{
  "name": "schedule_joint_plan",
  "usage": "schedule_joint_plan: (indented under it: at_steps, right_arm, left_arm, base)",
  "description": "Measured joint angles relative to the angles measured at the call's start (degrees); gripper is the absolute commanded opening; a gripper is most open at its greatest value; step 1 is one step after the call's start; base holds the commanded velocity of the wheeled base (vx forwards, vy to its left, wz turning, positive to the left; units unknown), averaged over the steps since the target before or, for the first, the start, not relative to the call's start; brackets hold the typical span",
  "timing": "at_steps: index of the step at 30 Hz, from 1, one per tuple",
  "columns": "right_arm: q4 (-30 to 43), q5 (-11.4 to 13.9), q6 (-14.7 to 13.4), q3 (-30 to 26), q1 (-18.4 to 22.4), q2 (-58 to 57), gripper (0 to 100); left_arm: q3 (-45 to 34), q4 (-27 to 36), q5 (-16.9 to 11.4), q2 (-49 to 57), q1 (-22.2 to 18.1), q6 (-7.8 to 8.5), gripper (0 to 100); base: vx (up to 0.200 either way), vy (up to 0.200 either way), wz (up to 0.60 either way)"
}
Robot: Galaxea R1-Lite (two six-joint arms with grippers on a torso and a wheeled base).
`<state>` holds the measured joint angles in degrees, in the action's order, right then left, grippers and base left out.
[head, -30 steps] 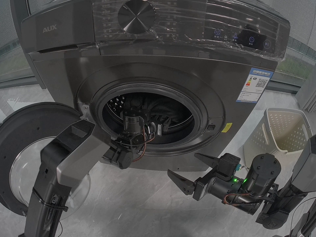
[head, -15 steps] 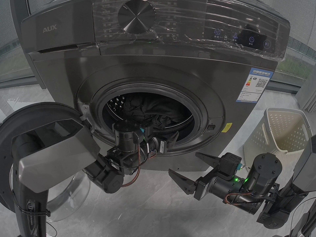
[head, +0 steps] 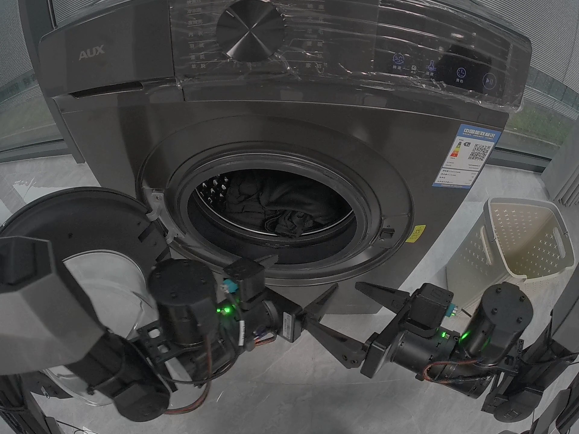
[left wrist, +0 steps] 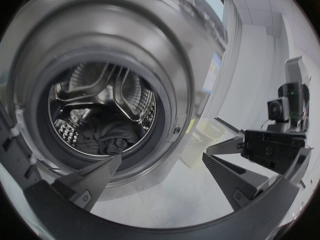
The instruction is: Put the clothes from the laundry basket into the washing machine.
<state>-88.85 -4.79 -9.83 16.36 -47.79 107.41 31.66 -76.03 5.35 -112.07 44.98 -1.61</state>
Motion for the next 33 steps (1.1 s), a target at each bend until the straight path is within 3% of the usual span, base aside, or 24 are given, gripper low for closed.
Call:
schedule_joint_plan:
  at_steps: [1, 4, 10, 18, 28, 33]
  right_arm:
    - [-0.24, 0.59, 0.0, -0.32, 0.27, -0.57, 100]
    - [0.71, -1.83, 0.04, -2.0, 3.04, -2.58, 100]
    - [0.41, -1.58, 0.15, -6.34, 5.68, -8.29, 100]
    - [0.61, -1.66, 1.43, -10.61, 10.28, -14.95, 100]
    - [1.4, -1.67, 2.36, -14.71, 11.06, -20.42, 100]
    - [2.88, -3.3, 3.45, -15.24, 11.11, -23.06, 100]
  left_arm:
    - [-1.84, -0.55, 0.28, 2.01, 0.24, -0.41, 100]
    - [-7.49, -2.93, 0.48, 8.07, 0.18, -1.87, 100]
    - [-16.79, -5.67, 1.02, 16.97, -0.89, -3.07, 100]
    - [-23.32, -6.41, 2.85, 24.94, -2.02, -2.6, 100]
    - [-28.55, -6.4, 2.8, 30.48, -2.1, -2.35, 100]
    - [-30.28, -5.36, 2.94, 33.84, -2.35, -2.44, 100]
  base:
    - [0.0, 0.0, 0.0]
    - [0.0, 0.0, 0.0]
    - [-0.067, 0.0, 0.0]
    - [-0.2, 0.0, 0.0]
    - [-0.2, 0.0, 0.0]
    - [-0.2, 0.0, 0.0]
